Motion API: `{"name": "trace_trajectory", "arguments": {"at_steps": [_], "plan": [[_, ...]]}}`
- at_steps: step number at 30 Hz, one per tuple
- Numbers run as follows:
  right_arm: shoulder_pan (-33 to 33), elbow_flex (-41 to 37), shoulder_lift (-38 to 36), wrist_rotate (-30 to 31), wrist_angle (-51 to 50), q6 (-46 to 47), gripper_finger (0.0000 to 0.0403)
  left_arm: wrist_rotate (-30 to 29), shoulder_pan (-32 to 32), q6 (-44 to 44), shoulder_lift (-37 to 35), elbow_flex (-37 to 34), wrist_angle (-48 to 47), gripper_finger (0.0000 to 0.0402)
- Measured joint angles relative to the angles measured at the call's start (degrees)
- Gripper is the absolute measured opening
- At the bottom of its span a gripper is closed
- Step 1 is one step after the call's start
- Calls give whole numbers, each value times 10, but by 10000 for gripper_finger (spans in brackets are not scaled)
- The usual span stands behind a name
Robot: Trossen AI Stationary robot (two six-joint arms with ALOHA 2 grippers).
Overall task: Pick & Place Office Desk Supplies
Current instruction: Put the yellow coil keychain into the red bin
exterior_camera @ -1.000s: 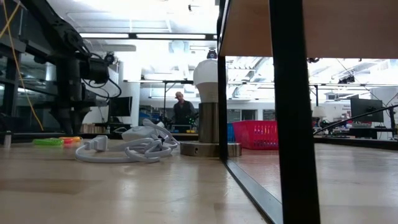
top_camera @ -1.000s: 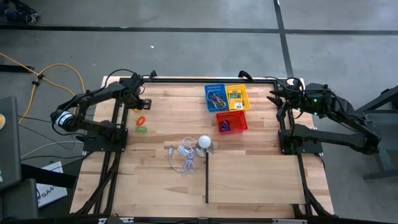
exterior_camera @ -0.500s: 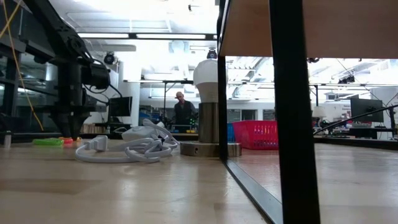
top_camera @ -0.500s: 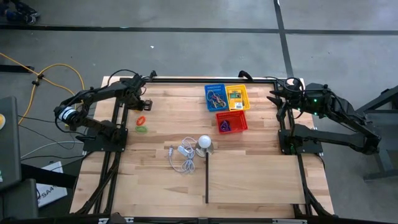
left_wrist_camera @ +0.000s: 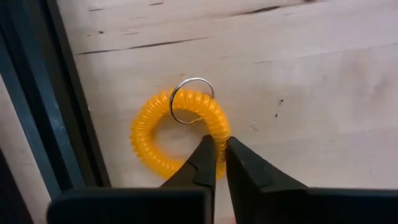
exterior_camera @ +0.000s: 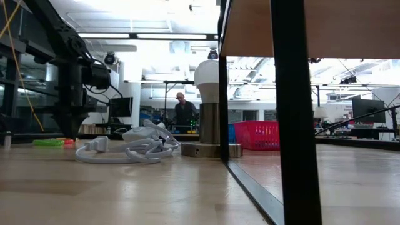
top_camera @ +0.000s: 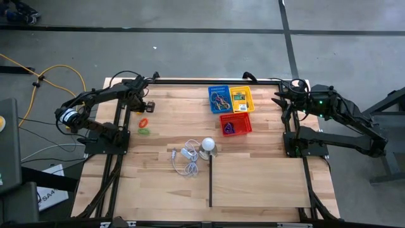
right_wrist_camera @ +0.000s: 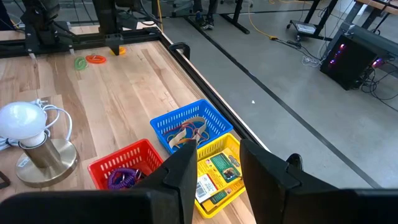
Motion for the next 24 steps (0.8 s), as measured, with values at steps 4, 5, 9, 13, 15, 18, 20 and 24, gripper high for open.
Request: {"name": "trace_trajectory", "arguments": {"at_steps": [4,5,9,13,15,18,20,24], "plan": [[0,0,0,0,0,0,110,0,0,0,0,0,0,11],[0,0,0,0,0,0,110,0,0,0,0,0,0,11],[0,0,0,0,0,0,110,9,0,5,-1,0,-1,11],[0,0,0,0,0,0,110,56,4,8,-28,0,0,10],[0,0,0,0,0,0,110,86,9,13,-51,0,3,10],[0,0,0,0,0,0,110,125,11,30,-87,1,18,10],[0,0,0,0,0,0,110,154,7,49,-113,2,49,10],[0,0,0,0,0,0,110,168,-17,46,-148,2,73,10]]}}
